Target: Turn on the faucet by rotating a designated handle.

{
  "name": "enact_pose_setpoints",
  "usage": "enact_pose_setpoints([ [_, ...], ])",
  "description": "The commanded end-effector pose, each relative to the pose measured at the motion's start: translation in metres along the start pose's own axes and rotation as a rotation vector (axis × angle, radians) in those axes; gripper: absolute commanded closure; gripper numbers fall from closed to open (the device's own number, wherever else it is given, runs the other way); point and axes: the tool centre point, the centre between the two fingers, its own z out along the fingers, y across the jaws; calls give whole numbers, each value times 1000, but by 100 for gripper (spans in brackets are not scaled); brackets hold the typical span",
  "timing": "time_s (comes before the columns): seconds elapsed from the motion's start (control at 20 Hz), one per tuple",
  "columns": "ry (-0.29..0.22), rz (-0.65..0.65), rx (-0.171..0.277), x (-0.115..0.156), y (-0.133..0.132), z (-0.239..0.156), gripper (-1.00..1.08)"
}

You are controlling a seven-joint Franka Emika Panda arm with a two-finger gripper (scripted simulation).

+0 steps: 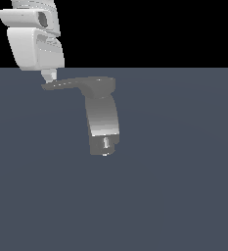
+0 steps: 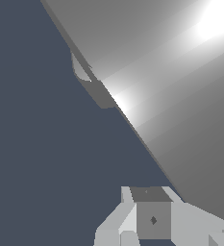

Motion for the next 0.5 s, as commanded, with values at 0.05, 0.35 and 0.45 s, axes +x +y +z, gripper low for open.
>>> enact_pose_setpoints([
  [0.05, 2, -4, -3, -3, 12, 0, 108],
  [0.35, 2, -4, -3, -3, 29, 0, 108],
  [0.45, 0, -3, -1, -2, 25, 0, 108],
])
